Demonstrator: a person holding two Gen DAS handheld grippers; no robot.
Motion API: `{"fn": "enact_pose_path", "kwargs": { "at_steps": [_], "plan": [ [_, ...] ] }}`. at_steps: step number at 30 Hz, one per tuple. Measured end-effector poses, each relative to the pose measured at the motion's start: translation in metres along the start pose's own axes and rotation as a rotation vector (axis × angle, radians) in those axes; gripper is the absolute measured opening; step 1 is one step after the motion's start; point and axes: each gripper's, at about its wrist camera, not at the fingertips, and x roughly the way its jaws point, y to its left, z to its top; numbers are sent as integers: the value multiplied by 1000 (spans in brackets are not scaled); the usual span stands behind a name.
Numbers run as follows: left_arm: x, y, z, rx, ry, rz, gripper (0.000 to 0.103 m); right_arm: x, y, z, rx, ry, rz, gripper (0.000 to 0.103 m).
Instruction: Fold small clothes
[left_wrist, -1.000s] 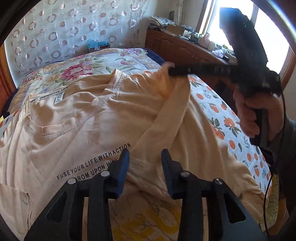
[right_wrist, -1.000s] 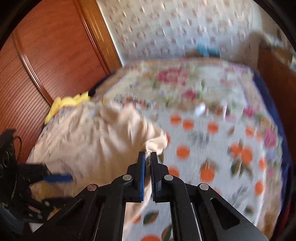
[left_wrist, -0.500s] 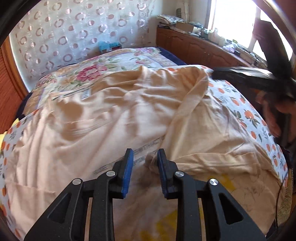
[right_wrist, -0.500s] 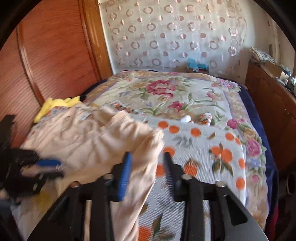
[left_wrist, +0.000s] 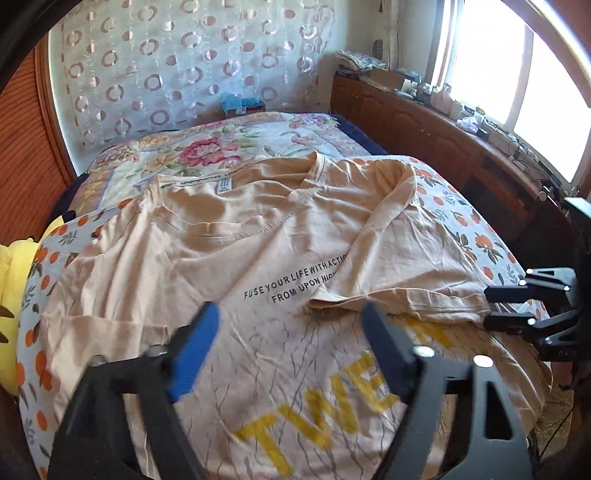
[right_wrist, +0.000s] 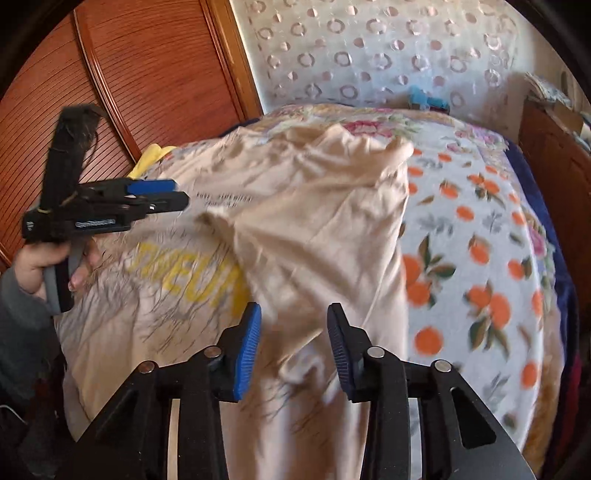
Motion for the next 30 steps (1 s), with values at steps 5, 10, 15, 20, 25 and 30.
{"fn": "enact_pose_path", "kwargs": {
  "at_steps": [5, 10, 15, 20, 25, 30],
  "plan": [
    [-18, 2, -10, -4, -18, 4, 82, 5, 7, -3, 30, 22, -27, 38],
    [-30, 7, -20, -18, -24, 7, 82, -3, 31, -8, -10, -14, 68, 36],
    [-38, 13, -28, -20, -23, 18, 82, -4, 46, -24, -70, 25, 116, 36],
    [-38, 23, -28, -29, -28, 19, 82, -15, 36, -20, -52, -8, 92, 36],
    [-31, 41, -21, -46, -20, 39, 82, -23, 20, 4, -42, -71, 64, 36],
    [-24, 64, -9, -60, -21, 59, 82, -3, 12, 28, -51, -88, 25, 36]
  ]
}}
